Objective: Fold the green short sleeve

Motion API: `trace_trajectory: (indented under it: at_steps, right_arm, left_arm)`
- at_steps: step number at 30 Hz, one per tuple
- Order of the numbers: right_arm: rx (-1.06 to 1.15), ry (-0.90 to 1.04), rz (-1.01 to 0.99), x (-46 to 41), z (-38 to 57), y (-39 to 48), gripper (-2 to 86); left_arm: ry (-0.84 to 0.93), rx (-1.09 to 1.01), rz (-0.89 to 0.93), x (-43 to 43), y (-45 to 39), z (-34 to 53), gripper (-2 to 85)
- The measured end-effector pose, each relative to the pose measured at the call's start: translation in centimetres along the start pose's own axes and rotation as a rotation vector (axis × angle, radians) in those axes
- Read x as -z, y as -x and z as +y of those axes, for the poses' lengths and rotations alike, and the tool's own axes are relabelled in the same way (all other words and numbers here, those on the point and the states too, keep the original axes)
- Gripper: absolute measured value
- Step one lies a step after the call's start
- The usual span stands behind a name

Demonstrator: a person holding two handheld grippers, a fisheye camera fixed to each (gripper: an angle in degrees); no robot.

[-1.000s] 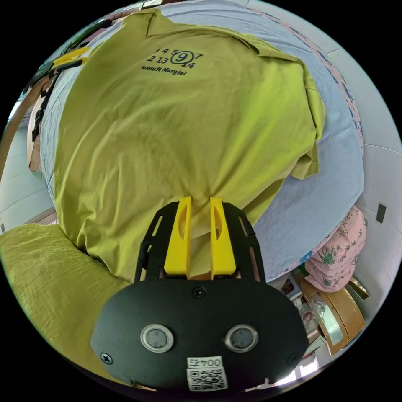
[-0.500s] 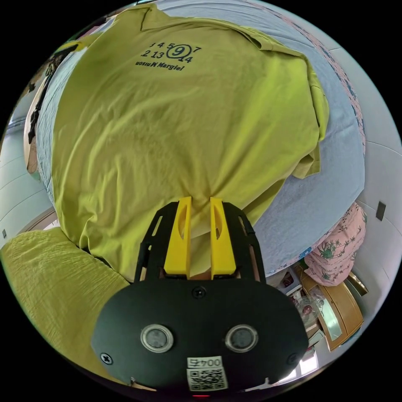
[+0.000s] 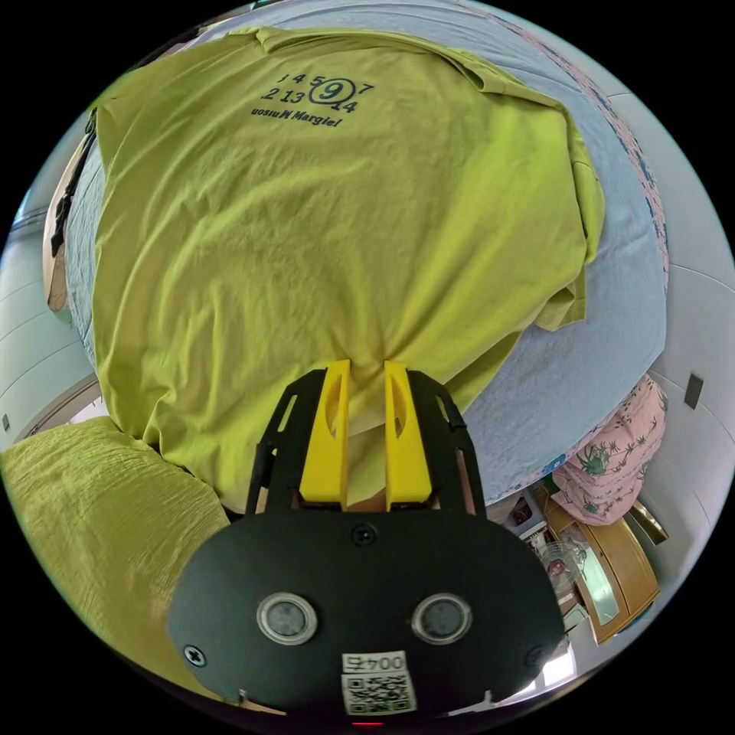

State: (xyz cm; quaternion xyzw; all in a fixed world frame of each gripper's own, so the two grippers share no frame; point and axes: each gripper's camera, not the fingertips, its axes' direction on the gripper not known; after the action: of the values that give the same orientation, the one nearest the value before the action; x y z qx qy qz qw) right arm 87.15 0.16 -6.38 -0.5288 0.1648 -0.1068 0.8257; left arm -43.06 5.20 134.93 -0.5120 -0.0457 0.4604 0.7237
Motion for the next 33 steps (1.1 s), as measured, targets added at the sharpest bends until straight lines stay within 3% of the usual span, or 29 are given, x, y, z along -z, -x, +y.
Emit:
trace_trajectory:
  at_steps: [7, 12, 14, 17, 21, 23, 29, 33]
  right_arm:
    - [0.003, -0.019, 0.010, 0.7, 2.3, -0.8, 8.1]
    - [-0.005, -0.045, 0.006, 1.4, 4.1, -1.6, 8.1]
    - [-0.012, -0.103, -0.006, 1.8, 5.9, -2.2, 7.8]
    - [-0.023, -0.246, -0.101, 2.9, 9.8, -4.7, 6.5]
    - [-0.260, -0.520, -0.239, 5.4, 15.7, -13.3, 6.5]
    - [-0.351, -0.598, -0.282, 5.5, 17.3, -19.3, 6.5]
    - [-0.314, -0.634, -0.265, 5.4, 15.4, -27.0, 7.9]
    - [-0.242, -0.649, -0.319, 5.6, 14.5, -29.1, 11.0]
  left_arm:
    - [-0.007, 0.239, 0.063, -9.6, 1.5, 3.6, 7.0]
    - [-0.345, 0.380, 0.115, -6.4, -0.5, 9.6, 5.4]
    - [-0.562, 0.323, 0.228, -4.1, -5.6, 11.4, 3.5]
    - [-0.687, 0.230, 0.357, -3.1, -14.4, 11.9, 1.8]
    - [-0.693, 0.172, 0.442, -4.6, -25.6, 10.5, 0.9]
    - [-0.591, 0.155, 0.370, -6.4, -31.6, 8.6, 0.8]
    - [-0.499, 0.136, 0.149, -7.7, -39.6, 7.4, 0.8]
    - [-0.468, 0.157, 0.153, -7.6, -40.7, 7.0, 0.8]
